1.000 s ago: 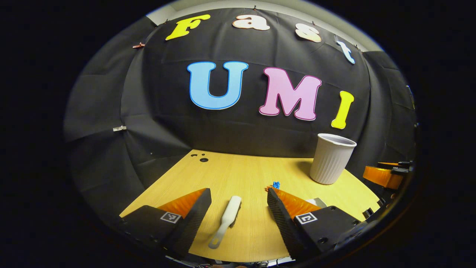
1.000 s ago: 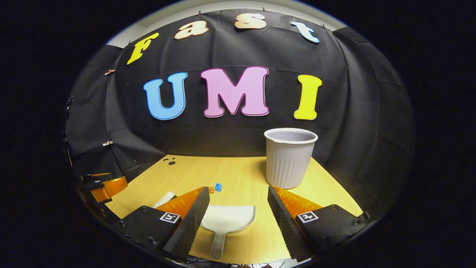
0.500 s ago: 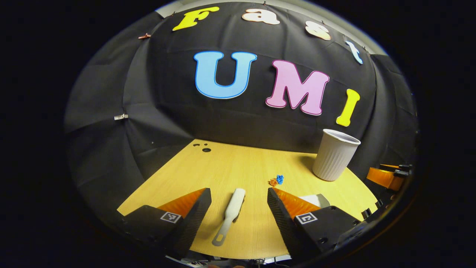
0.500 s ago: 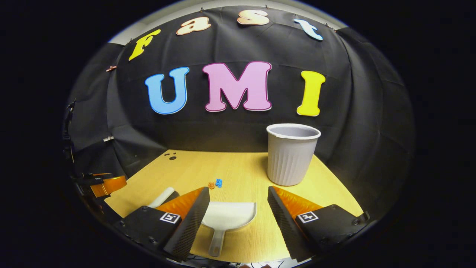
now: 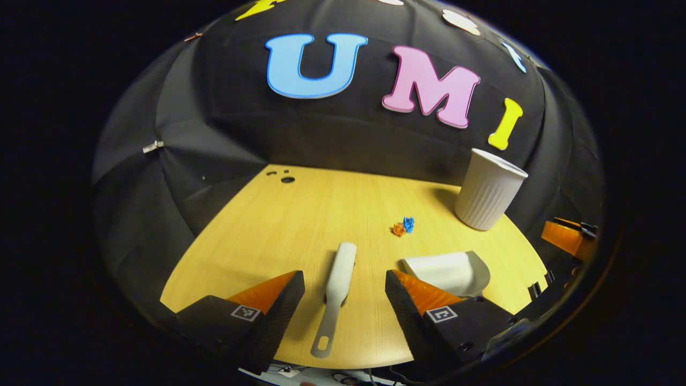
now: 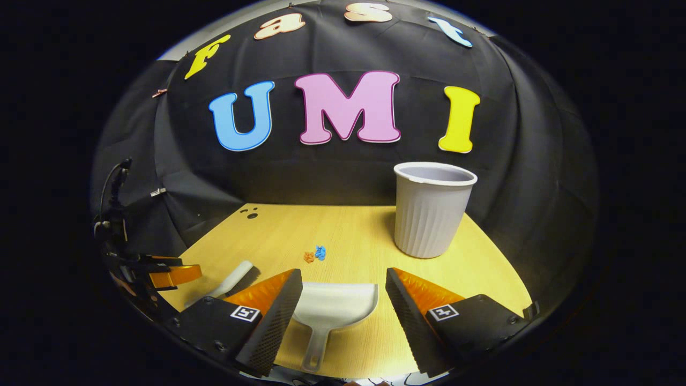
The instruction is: Pick up the small broom and dustpan from the desktop, sweep the trash into the dustpan with the broom, and then empty the trash into the garbage bin.
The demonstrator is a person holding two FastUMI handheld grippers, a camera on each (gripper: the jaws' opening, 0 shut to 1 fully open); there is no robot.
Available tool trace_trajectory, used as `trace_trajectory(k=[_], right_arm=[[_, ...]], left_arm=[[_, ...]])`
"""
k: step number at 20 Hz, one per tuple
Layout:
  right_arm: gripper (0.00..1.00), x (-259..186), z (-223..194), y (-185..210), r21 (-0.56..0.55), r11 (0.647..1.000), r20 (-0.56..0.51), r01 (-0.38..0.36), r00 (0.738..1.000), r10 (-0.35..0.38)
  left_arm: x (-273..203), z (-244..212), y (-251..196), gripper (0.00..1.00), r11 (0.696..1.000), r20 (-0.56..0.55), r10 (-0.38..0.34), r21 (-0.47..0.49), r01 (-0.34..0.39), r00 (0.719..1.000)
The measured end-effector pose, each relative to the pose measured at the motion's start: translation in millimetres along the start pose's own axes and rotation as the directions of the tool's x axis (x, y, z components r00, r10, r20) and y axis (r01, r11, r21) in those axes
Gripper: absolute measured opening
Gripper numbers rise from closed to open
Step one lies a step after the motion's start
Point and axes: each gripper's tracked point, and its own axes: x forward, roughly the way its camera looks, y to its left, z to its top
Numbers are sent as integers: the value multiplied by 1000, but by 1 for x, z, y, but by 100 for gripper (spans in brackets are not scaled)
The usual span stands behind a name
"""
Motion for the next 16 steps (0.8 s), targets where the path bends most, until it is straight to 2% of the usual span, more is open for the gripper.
trace_trajectory(k=[5, 10, 16], right_arm=[[98, 18, -26, 7, 12, 999, -83, -37, 996, 37], [98, 31, -55, 1, 20, 998, -158, -52, 986, 55], [99, 42, -74, -2, 71, 996, -224, -54, 972, 69]], left_arm=[[35, -39, 14, 96, 998, -181, 38, 55, -29, 983], [62, -69, 21, 96, 995, -320, 69, 89, -42, 945], [90, -87, 21, 93, 988, -442, 87, 154, -20, 893]])
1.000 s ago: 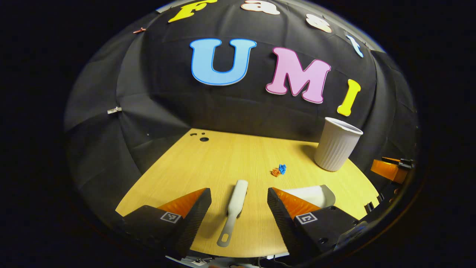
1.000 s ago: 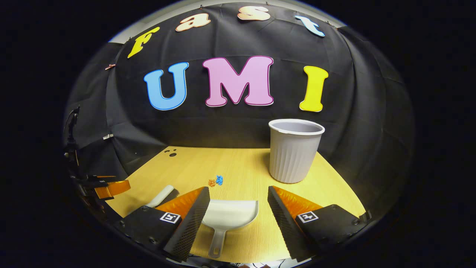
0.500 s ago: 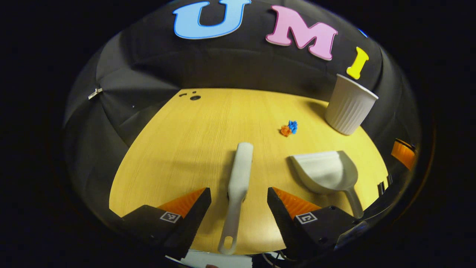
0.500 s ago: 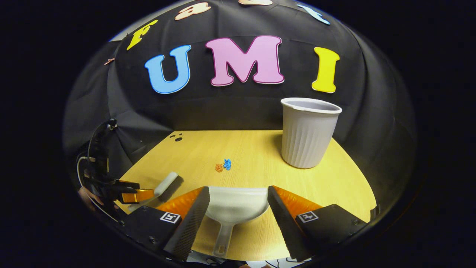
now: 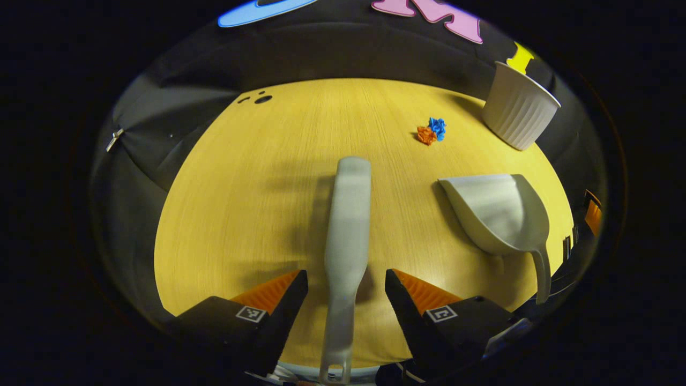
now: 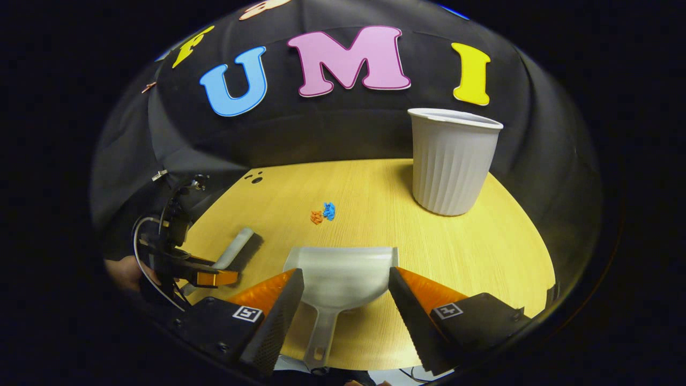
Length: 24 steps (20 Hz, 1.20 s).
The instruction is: Pick up the small broom and dustpan from the desktop, sweep the trash into the dustpan with the broom, and then empty the trash into the garbage bin.
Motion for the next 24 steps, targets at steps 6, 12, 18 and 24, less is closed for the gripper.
trace_trajectory(k=[6, 12, 18, 24], right_arm=[[99, 8, -13, 2, 37, 999, -56, -12, 998, 14], [99, 11, -23, 4, 40, 999, -91, -11, 996, 15], [99, 4, -31, 10, 56, 998, -145, -16, 989, 24], [99, -1, -40, 14, 3, 1000, -206, -23, 978, 23]], left_arm=[[16, -3, -8, 77, 999, -52, -21, 24, 22, 998], [19, 1, -6, 51, 999, -31, -34, 33, 35, 999], [19, 0, -6, 30, 1000, 2, -28, 7, 28, 1000], [8, -1, 5, 24, 997, 59, -51, -62, 54, 997]])
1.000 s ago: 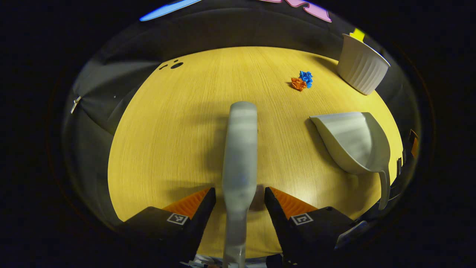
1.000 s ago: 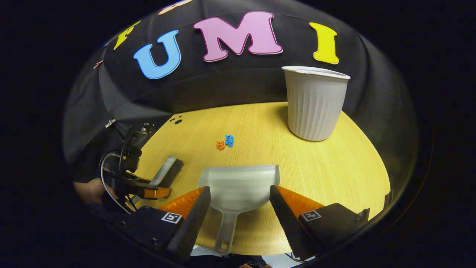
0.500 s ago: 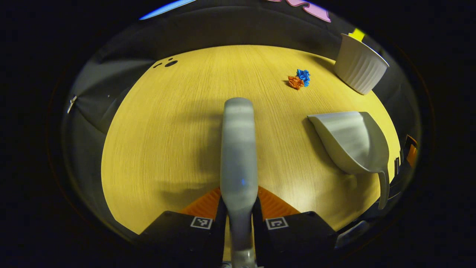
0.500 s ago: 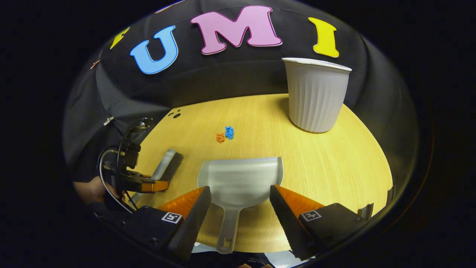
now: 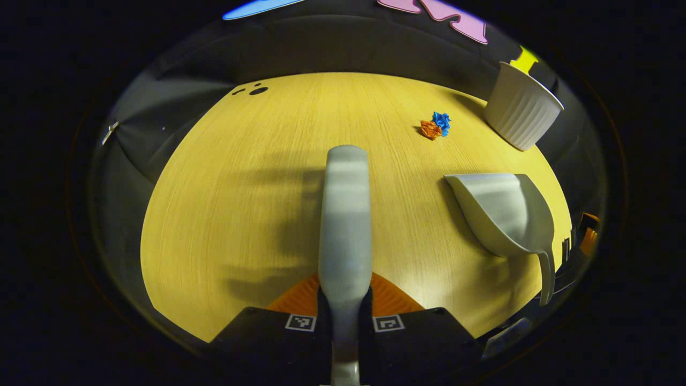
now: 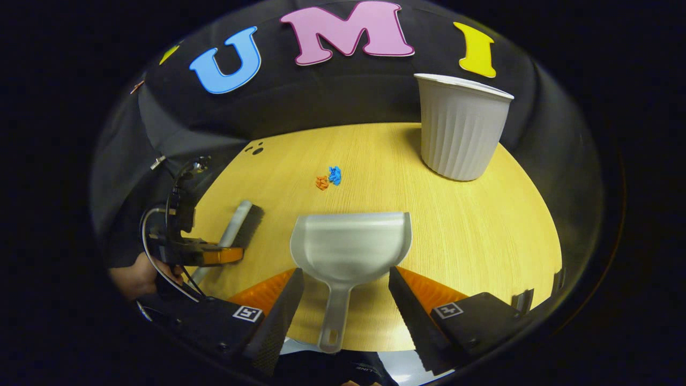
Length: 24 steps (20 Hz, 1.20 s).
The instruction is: Pick up the small broom and dustpan from the desktop, sweep the trash into the dustpan with the broom, and then empty the trash into the garbage bin.
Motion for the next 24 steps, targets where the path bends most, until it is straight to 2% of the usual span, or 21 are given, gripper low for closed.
trace_trajectory(k=[9, 18, 24], right_arm=[[99, 18, -30, 5, -43, 999, -97, 21, 995, -25], [99, 60, -60, -17, 21, 988, -198, 153, 969, -146], [99, 75, -85, -23, 80, 980, -295, 183, 943, -152]], left_arm=[[-71, 2, 14, 24, 996, 162, -28, -76, 41, 986], [-104, -23, 34, 24, 995, 180, 25, -97, -7, 983], [-108, -28, 31, 24, 993, 167, 40, -120, -20, 985]])
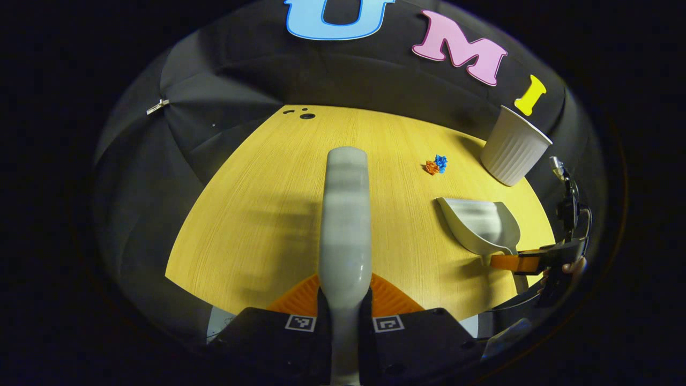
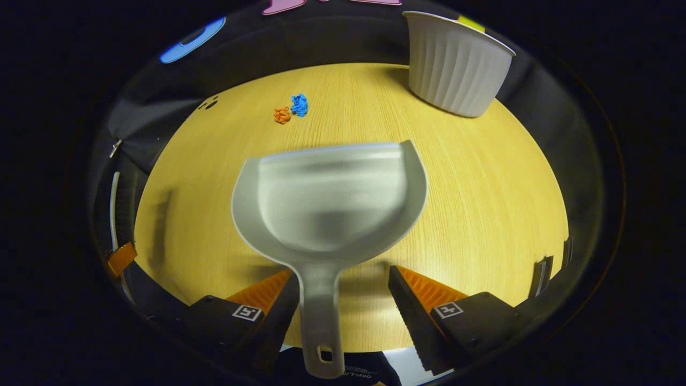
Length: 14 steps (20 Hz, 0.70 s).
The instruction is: Pick up the small broom and dustpan from the desktop, sweep the trash into the dustpan with the broom, and then empty the trash into the garbage bin.
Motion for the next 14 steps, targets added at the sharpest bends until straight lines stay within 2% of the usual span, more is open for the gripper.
trace_trajectory(k=[2, 3, 5, 6, 7, 8, 9, 10, 14], right_arm=[[95, 7, 1, 2, 29, 1000, -9, 0, 1000, 0], [83, 10, 4, 2, 28, 1000, -2, 6, 1000, -6], [73, 12, 7, 6, 1, 1000, 1, -1, 1000, 1], [73, 12, 7, 6, -18, 1000, 0, -2, 1000, 2], [59, 13, 10, 5, -38, 999, 6, 6, 1000, -6], [53, 13, 9, 6, -55, 998, 2, 4, 1000, -4], [37, 15, 10, 6, -70, 998, 1, -7, 1000, 7], [40, 12, 9, 6, -81, 997, -10, -20, 1000, 19], [34, 12, 9, 6, -68, 993, -42, -98, 995, 95]], left_arm=[[-1, 0, -1, 24, 1000, -6, 6, 8, -6, 1000], [-1, 0, -3, 24, 1000, -8, 10, 11, -10, 1000], [-1, 2, -6, 24, 1000, -11, 13, 13, -13, 1000], [-1, 2, -7, 24, 1000, -12, 14, 13, -13, 1000], [0, 3, -9, 24, 1000, -16, 15, 11, -15, 1000], [2, 4, -11, 24, 1000, -19, 17, 8, -17, 1000], [4, 5, -14, 24, 1000, -23, 17, 3, -17, 1000], [6, 6, -17, 24, 1000, -26, 14, -3, -14, 1000], [21, 8, -28, 24, 1000, -48, 5, -8, -5, 999]])
